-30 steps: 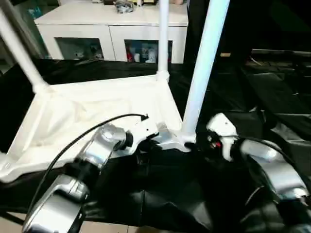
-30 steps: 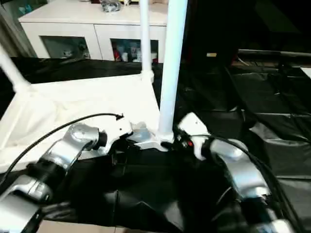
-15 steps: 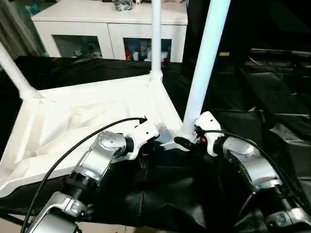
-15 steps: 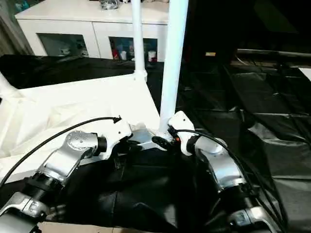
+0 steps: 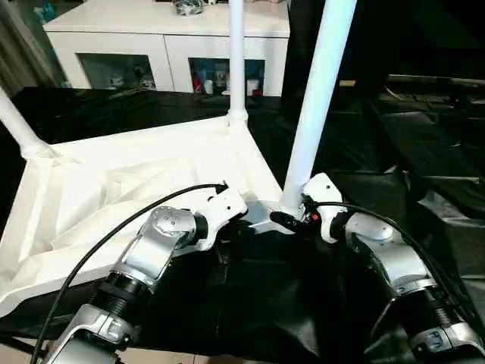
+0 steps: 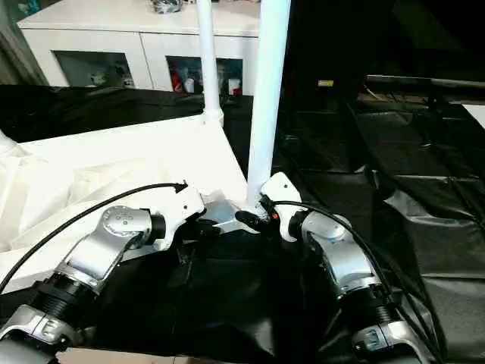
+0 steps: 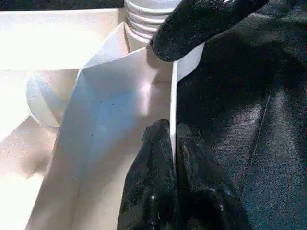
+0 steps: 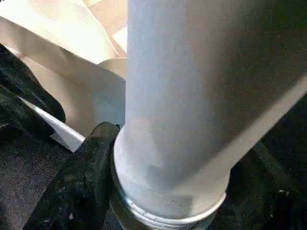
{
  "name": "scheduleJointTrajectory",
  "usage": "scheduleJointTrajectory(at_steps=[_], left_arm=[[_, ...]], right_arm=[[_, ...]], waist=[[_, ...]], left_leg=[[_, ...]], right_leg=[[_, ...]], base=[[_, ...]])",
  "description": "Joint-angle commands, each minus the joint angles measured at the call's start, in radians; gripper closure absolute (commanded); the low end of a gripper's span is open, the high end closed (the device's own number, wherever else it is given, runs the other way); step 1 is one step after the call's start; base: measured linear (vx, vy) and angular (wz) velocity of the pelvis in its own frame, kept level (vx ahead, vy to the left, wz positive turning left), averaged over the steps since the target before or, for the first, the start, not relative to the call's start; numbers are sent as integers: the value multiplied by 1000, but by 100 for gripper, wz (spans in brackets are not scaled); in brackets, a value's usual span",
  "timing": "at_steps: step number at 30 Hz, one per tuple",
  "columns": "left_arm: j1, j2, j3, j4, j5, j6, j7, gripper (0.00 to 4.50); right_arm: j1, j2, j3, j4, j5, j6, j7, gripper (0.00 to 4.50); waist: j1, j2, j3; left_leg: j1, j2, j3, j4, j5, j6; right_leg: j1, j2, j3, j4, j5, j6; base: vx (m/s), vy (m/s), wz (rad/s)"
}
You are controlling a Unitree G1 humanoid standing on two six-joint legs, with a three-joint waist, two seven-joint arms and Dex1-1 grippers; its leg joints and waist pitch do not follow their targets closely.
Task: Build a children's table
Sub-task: Rotate leg to tighten
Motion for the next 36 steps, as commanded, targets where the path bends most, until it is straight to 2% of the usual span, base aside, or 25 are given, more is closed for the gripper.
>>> scheduleJointTrajectory(at_steps=[1,11,16,17,20,22,23,24,26,27,30,31,32,34,36], left_arm=[[37,-3,0,41,-3,26,30,450],[30,-8,9,45,1,42,63,450],[-17,-74,25,139,20,59,169,450],[-45,-105,29,193,31,57,221,450],[-99,-155,39,274,45,57,310,450],[-144,-194,44,330,54,52,371,450],[-151,-201,42,340,56,50,380,450],[-158,-208,41,349,58,46,389,450],[-174,-227,35,373,58,32,395,450],[-179,-230,29,382,62,23,396,450],[-181,-228,19,384,71,15,386,450],[-182,-228,22,390,70,11,384,450],[-187,-229,23,403,72,2,386,450],[-191,-212,20,419,75,-27,364,450],[-191,-204,17,418,75,-34,349,450]], right_arm=[[16,11,-14,21,17,-7,-20,173],[29,45,-37,27,9,-13,-84,173],[7,150,-89,106,-27,-12,-336,173],[-4,183,-98,143,-45,-14,-421,174],[-19,230,-111,192,-66,-10,-543,174],[-34,254,-111,220,-82,-2,-607,174],[-38,259,-113,226,-84,-4,-620,174],[-42,268,-122,235,-75,-6,-629,174],[-57,296,-146,255,-41,-16,-621,174],[-61,309,-151,258,-27,-24,-602,174],[-60,316,-153,253,-18,-33,-583,174],[-57,319,-161,245,-5,-60,-569,174],[-58,322,-164,247,-1,-72,-572,118],[-56,308,-169,206,26,-134,-522,105],[-55,296,-166,182,32,-146,-500,85]], waist=[[7,-18,-45],[1,-16,-40],[-6,-17,-37],[-6,-14,-37],[-3,-14,-40],[2,-12,-38],[4,-13,-39],[4,-14,-39],[8,-14,-43],[9,-10,-45],[11,-13,-45],[13,-13,-45],[14,-8,-47],[16,-13,-47],[17,-14,-48]], left_leg=[[-1,26,-8,-74,-267,39],[0,26,-9,-78,-300,30],[6,22,-12,-80,-341,4],[8,19,-13,-81,-350,-3],[13,21,-14,-83,-349,-9],[21,21,-11,-84,-371,-6],[21,22,-12,-84,-375,-5],[12,22,-14,-88,-369,0],[12,20,-13,-87,-366,5],[10,20,-14,-87,-357,8],[7,21,-14,-89,-354,17],[7,21,-14,-89,-357,19],[9,21,-15,-89,-362,18],[9,21,-14,-89,-373,20],[6,21,-15,-89,-372,26]], right_leg=[[39,-49,33,-91,-328,-190],[34,-49,34,-96,-365,-181],[24,-50,34,-108,-470,-147],[20,-50,33,-111,-487,-139],[21,-49,33,-111,-455,-137],[16,-46,33,-116,-438,-142],[18,-48,33,-115,-432,-143],[24,-49,33,-112,-421,-139],[25,-50,33,-112,-411,-135],[28,-52,32,-111,-394,-138],[30,-54,31,-111,-383,-138],[29,-55,32,-112,-389,-138],[29,-56,31,-112,-396,-137],[29,-58,31,-117,-419,-128],[30,-57,30,-117,-422,-122]], base=[[0,0,0],[0,0,0],[0,0,0],[0,0,0],[0,0,0],[0,0,0],[0,0,0],[0,0,0],[0,0,0],[0,0,0],[0,0,0],[0,0,0],[0,0,0],[0,0,0],[0,0,0]])
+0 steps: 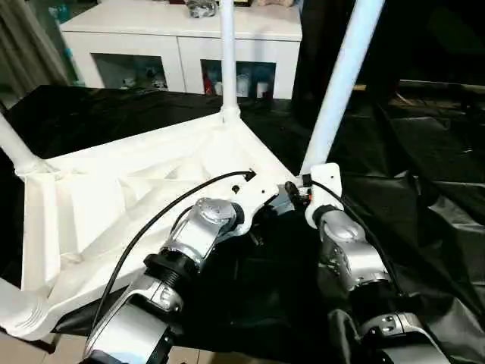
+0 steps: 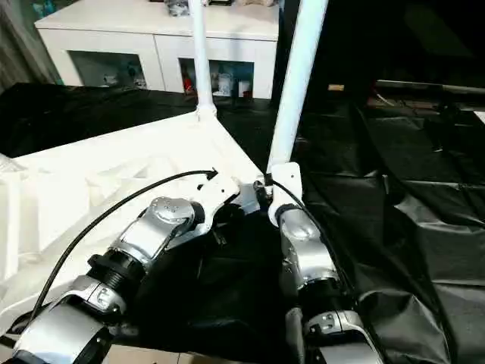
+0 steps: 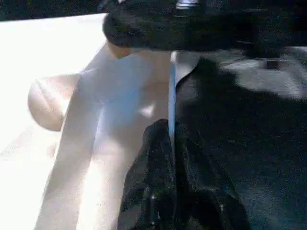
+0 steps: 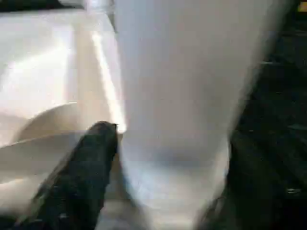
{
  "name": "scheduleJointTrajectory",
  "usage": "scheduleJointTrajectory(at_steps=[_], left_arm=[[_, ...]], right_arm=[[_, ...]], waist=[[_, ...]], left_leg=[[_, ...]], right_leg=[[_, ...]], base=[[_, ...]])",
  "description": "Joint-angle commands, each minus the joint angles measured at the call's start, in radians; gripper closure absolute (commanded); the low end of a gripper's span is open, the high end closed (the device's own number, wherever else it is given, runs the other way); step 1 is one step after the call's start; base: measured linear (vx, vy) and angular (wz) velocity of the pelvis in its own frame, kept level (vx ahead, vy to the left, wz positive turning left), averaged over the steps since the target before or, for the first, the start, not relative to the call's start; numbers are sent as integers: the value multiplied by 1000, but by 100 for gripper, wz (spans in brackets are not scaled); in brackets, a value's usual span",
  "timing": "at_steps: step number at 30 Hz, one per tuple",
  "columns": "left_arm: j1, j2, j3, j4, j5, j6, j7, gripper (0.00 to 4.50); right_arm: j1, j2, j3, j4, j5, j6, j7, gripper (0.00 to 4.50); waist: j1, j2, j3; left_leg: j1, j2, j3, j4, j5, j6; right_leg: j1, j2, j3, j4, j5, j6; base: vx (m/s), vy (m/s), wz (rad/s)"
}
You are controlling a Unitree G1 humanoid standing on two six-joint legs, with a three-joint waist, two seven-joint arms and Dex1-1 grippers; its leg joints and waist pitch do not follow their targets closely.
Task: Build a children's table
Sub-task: Rotate leg to tighten
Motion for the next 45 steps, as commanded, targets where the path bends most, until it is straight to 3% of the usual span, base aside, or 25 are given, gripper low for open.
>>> scheduleJointTrajectory(at_steps=[1,3,5,8,10,14,17,23,27,29,32,35,38,39,45], left_arm=[[30,21,6,49,13,-17,28,450],[35,34,1,38,9,-25,-1,450],[55,66,-18,-1,-2,-72,-88,450],[81,100,-23,-57,-22,-59,-166,450],[104,138,-35,-110,-45,-86,-251,450],[158,223,-57,-234,-123,-118,-454,450],[184,270,-69,-309,-158,-114,-551,450],[210,301,-55,-410,-220,-66,-624,450],[214,314,-52,-420,-220,-67,-632,450],[216,317,-51,-421,-219,-67,-634,450],[218,319,-50,-424,-221,-63,-634,450],[220,318,-48,-430,-218,-57,-630,450],[220,316,-46,-429,-212,-55,-625,450],[220,316,-46,-429,-212,-55,-624,450],[220,317,-46,-425,-210,-55,-618,450]], right_arm=[[6,-2,31,-69,41,-12,91,70],[12,-26,33,-110,56,9,159,61],[34,-102,67,-185,67,46,290,61],[74,-213,117,-259,61,44,449,61],[102,-290,127,-297,82,47,557,61],[146,-418,141,-363,124,63,750,61],[157,-458,149,-390,148,89,818,61],[167,-500,175,-407,160,96,903,61],[175,-519,186,-427,176,109,952,77],[178,-522,190,-431,174,112,959,112],[177,-521,198,-423,162,107,960,117],[174,-514,200,-417,160,107,959,152],[173,-512,205,-418,162,111,961,160],[174,-512,206,-419,162,113,962,184],[175,-513,210,-418,164,116,971,213]], waist=[[-3,-16,-44],[-2,-19,-47],[0,-20,-47],[6,-20,-53],[18,-19,-56],[20,-19,-58],[17,-15,-54],[16,-14,-49],[19,-17,-51],[19,-18,-52],[20,-18,-53],[20,-18,-53],[20,-18,-53],[20,-18,-53],[19,-19,-51]], left_leg=[[-11,32,-20,-90,-332,27],[-11,33,-20,-86,-307,36],[-10,35,-16,-82,-272,57],[-5,35,-6,-68,-200,89],[-6,37,-6,-64,-130,117],[-8,40,-5,-58,-96,144],[0,42,-2,-60,-125,142],[8,47,-1,-65,-177,98],[5,45,-1,-62,-141,106],[3,43,0,-59,-127,113],[3,42,0,-58,-125,115],[4,42,-1,-57,-123,113],[3,41,-1,-56,-123,113],[3,41,-1,-56,-119,114],[4,42,-2,-56,-138,108]], right_leg=[[39,-49,27,-94,-394,-122],[42,-49,26,-91,-365,-124],[44,-46,27,-87,-297,-148],[44,-48,30,-76,-182,-198],[54,-49,29,-66,-87,-230],[58,-47,27,-50,10,-271],[51,-43,26,-53,-24,-289],[46,-43,29,-58,-101,-283],[50,-43,29,-51,-61,-279],[51,-42,28,-49,-41,-282],[52,-42,27,-49,-44,-283],[51,-42,27,-48,-48,-282],[52,-42,27,-48,-46,-282],[52,-42,27,-47,-42,-283],[51,-41,27,-49,-66,-280]], base=[[0,0,0],[0,0,0],[0,0,0],[0,0,0],[0,0,0],[0,0,0],[0,0,0],[0,0,0],[0,0,0],[0,0,0],[0,0,0],[0,0,0],[0,0,0],[0,0,0],[0,0,0]])
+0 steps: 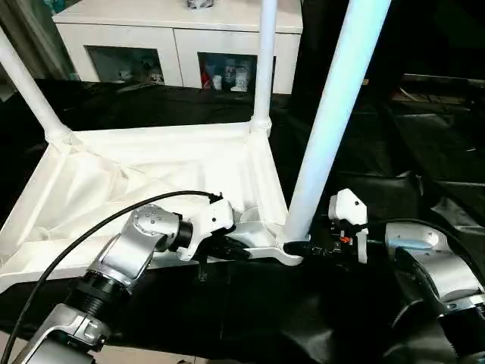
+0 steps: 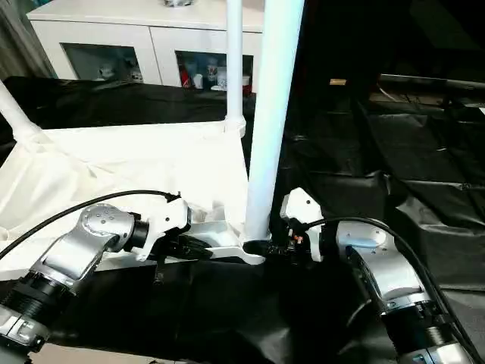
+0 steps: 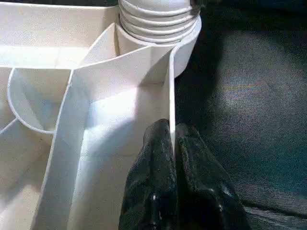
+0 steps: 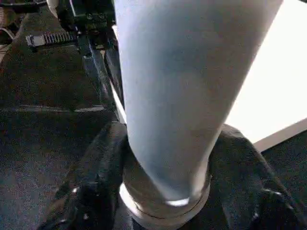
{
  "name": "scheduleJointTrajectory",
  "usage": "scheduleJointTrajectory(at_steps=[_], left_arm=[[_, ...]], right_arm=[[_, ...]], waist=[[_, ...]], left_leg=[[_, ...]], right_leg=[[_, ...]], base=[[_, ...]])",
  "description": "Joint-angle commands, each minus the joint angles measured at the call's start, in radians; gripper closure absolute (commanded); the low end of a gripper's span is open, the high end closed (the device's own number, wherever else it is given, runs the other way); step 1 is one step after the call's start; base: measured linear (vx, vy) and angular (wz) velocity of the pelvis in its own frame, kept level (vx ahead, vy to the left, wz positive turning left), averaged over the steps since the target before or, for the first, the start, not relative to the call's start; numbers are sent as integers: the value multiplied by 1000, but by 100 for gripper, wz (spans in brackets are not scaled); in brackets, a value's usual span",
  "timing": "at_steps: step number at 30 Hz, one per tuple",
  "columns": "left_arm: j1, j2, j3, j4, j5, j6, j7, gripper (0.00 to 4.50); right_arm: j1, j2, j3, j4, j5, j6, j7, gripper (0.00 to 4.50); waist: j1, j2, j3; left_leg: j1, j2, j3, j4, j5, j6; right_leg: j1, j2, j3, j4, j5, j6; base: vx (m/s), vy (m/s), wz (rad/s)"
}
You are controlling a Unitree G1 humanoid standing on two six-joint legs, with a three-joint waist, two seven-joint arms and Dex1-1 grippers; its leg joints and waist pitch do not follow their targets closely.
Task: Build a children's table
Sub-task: Rotate leg to tighten
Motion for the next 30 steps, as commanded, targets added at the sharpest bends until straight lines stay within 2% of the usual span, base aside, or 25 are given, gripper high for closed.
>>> scheduleJointTrajectory(at_steps=[1,9,10,15,18,22,27,30], left_arm=[[-4,-11,3,-41,-42,-5,-20,450],[-4,-10,5,-34,-38,-7,-15,450],[-4,-10,5,-33,-38,-7,-14,450],[-6,-12,8,-28,-36,-12,-7,450],[-8,-14,8,-26,-36,-11,-7,450],[-9,-14,8,-24,-36,-11,-5,450],[-11,-14,8,-22,-35,-12,-4,450],[-11,-13,8,-21,-35,-11,-5,450]], right_arm=[[7,-8,6,4,-13,14,3,220],[6,-3,10,12,-30,4,-20,241],[2,4,-1,16,-15,23,-25,187],[5,-4,0,-1,21,73,8,156],[8,-5,9,4,-10,45,-16,124],[7,-8,21,18,-46,6,-33,124],[3,-3,13,16,-33,25,-31,124],[1,2,10,16,-27,33,-30,158]], waist=[[3,-13,-56],[1,-14,-55],[1,-14,-55],[1,-13,-54],[1,-13,-53],[0,-13,-52],[0,-13,-52],[1,-13,-53]], left_leg=[[6,33,-4,-55,-140,95],[5,32,-4,-53,-144,92],[5,31,-4,-54,-147,92],[5,32,-6,-54,-162,82],[5,33,-6,-55,-165,75],[5,31,-6,-54,-169,70],[5,31,-6,-54,-168,75],[5,31,-6,-53,-163,77]], right_leg=[[58,-46,34,-58,-69,-271],[58,-45,34,-57,-71,-270],[58,-45,34,-58,-77,-269],[57,-45,34,-59,-102,-264],[55,-45,34,-60,-114,-260],[56,-45,34,-60,-123,-256],[56,-45,35,-60,-120,-255],[56,-45,35,-59,-110,-259]], base=[[0,0,0],[0,0,0],[0,0,0],[0,0,0],[0,0,0],[0,0,0],[0,0,0],[0,0,0]])
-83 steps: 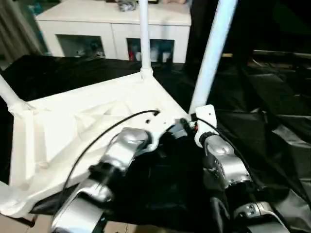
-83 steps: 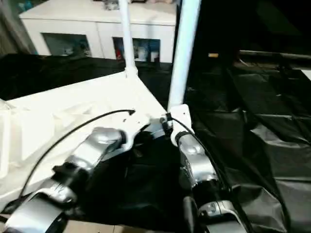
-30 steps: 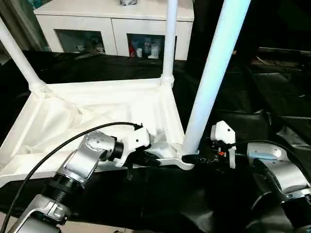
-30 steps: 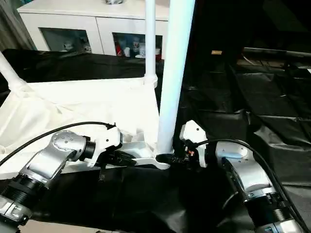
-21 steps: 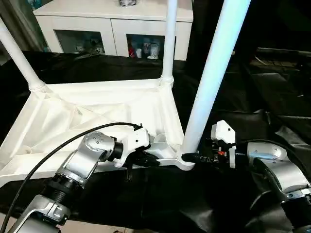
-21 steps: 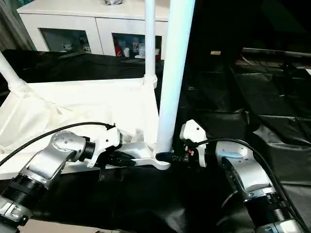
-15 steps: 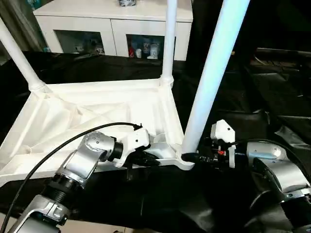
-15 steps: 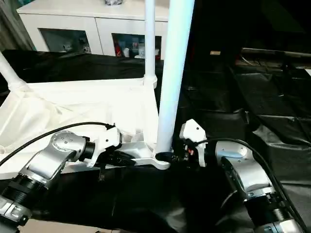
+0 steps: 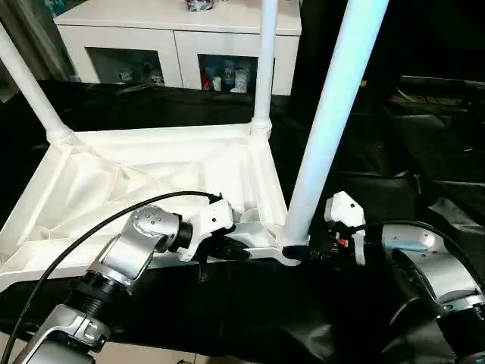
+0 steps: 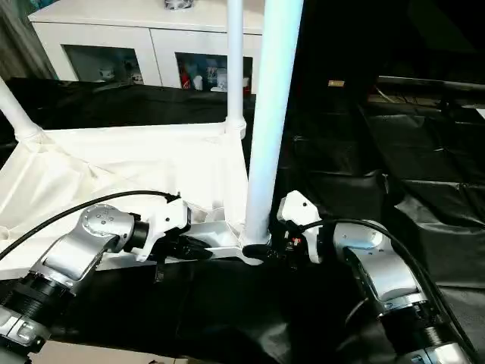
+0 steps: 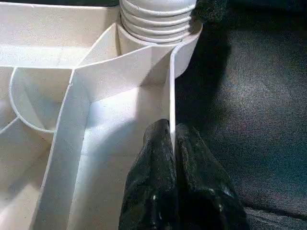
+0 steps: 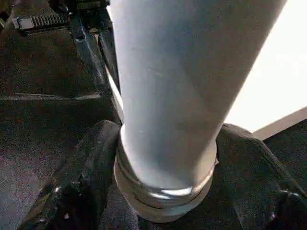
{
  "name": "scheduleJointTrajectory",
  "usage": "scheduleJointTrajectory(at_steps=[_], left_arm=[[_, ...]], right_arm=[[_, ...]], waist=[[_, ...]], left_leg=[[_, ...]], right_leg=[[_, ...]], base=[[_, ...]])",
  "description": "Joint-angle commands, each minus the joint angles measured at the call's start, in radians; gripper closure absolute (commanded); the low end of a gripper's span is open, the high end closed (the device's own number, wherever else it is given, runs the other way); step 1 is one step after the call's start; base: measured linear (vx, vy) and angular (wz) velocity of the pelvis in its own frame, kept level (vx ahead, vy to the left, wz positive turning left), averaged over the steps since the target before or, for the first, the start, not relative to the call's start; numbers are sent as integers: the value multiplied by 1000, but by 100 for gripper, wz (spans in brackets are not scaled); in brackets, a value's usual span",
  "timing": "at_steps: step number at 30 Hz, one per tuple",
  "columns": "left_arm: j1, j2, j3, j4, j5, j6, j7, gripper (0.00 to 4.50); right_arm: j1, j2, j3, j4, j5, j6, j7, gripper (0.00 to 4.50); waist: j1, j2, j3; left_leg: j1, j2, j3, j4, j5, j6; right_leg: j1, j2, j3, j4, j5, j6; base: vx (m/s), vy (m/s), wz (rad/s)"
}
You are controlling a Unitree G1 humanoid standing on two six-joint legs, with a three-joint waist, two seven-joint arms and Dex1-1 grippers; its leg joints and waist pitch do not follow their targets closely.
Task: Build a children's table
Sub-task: Rotate leg to tighten
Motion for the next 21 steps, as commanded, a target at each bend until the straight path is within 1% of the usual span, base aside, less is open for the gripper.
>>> scheduleJointTrajectory(at_steps=[1,5,10,12,15,17,19,20,21], left_arm=[[-12,-10,7,-21,-34,-15,-13,450],[-14,-8,6,-19,-32,-15,-14,450],[-13,-6,5,-16,-31,-14,-15,450],[-11,-4,2,-13,-27,-13,-14,450],[-9,-7,-5,8,-2,0,17,450],[-14,-23,-7,35,20,14,63,450],[-28,-56,-4,71,44,45,135,450],[-34,-68,-3,83,51,51,159,450],[-43,-85,-1,101,59,56,188,450]], right_arm=[[0,1,-7,9,8,13,-8,158],[0,6,-9,14,8,12,-4,184],[4,8,-12,18,10,19,-9,187],[6,19,-17,26,7,22,-29,187],[0,75,-47,76,-8,12,-139,187],[-6,130,-80,126,-17,-4,-243,187],[-11,191,-102,172,-35,-8,-363,187],[-13,208,-106,184,-44,-9,-399,187],[-17,238,-105,201,-63,-11,-459,187]], waist=[[3,-12,-54],[3,-12,-53],[2,-12,-53],[2,-11,-52],[-2,-10,-51],[-11,-10,-47],[-12,-11,-46],[-14,-10,-44],[-14,-11,-45]], left_leg=[[5,31,-5,-61,-159,83],[5,31,-5,-62,-167,80],[5,31,-5,-62,-165,81],[4,30,-5,-62,-171,79],[3,29,-5,-63,-181,67],[4,28,-6,-68,-225,39],[6,28,-7,-70,-239,27],[8,28,-8,-73,-251,16],[8,27,-9,-73,-255,9]], right_leg=[[56,-45,34,-66,-107,-260],[56,-45,34,-67,-121,-258],[56,-44,34,-67,-115,-258],[56,-45,34,-68,-126,-256],[53,-45,34,-70,-147,-253],[50,-44,32,-78,-227,-233],[49,-45,33,-82,-264,-220],[46,-44,33,-85,-292,-210],[46,-44,33,-86,-299,-202]], base=[[0,0,0],[0,0,0],[0,0,0],[0,0,0],[0,0,0],[0,0,0],[0,0,0],[0,0,0],[0,0,0]])
